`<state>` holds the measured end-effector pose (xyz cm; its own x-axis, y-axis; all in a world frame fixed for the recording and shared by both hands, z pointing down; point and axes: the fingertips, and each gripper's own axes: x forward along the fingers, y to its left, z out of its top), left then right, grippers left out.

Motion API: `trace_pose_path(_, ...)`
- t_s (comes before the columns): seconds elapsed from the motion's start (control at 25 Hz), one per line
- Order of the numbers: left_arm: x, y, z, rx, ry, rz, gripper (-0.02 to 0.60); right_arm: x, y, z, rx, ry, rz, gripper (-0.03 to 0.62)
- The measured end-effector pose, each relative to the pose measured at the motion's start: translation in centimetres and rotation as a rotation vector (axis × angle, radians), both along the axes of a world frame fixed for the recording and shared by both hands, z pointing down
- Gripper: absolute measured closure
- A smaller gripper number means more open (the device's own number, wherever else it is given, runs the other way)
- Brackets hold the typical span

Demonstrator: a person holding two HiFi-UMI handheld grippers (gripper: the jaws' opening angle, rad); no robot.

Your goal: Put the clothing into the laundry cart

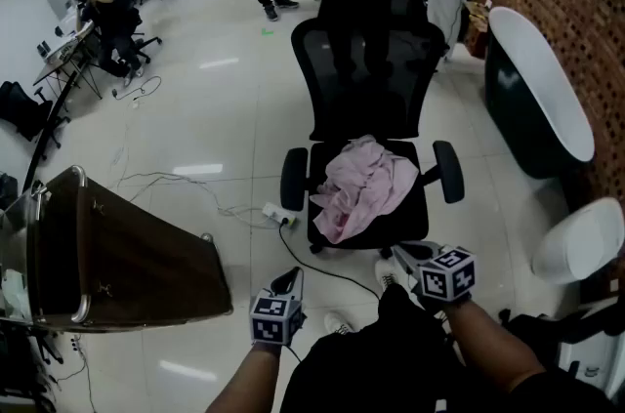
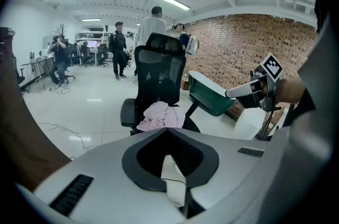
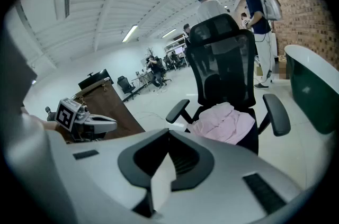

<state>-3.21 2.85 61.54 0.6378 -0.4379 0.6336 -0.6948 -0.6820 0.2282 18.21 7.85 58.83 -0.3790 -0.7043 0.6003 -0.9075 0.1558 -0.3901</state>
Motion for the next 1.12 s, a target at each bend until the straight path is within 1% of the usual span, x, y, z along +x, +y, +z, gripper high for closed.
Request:
trace_pose_path(0.2,-0.2,-2.4,0.1,0.012,-0.002,-0.044,0.581,0.4,-3.2,0.5,0.004,0.019,-0.044,0.578)
trace_pose_path(0.44,0.2,-4.9,0.6,0.011,-0.025,-0.138,0.581,2.4,-8.0,1.2,-0.006,0.042,-0.14,0.577)
trace_pose_path(0.6,1.6,-7.0,1.4,0.006,-0.04,-0.196,0.581,4.1,-11.2,2.2,-0.01,0.04,-0.203,0.577)
trace_pose_path(0.76,3.5,-8.2,2.4,-0.013,-0.055,-0.226,0.581,5.9,-13.5,4.3,-0.036,0.03,-0.241,0.577)
trace_pose_path(0.96,5.3,-9.1,3.7,-0.05,-0.078,-0.272,0.581,7.1,-16.0,7.1,-0.05,0.083,-0.339,0.575)
trace_pose_path(1.08,6.0,-9.9,4.3,-0.073,-0.098,-0.308,0.581,7.3,-17.7,8.4,-0.038,0.121,-0.399,0.558)
trace_pose_path(1.12,6.3,-10.2,4.5,-0.079,-0.105,-0.322,0.581,7.3,-18.3,8.9,-0.04,0.122,-0.418,0.53)
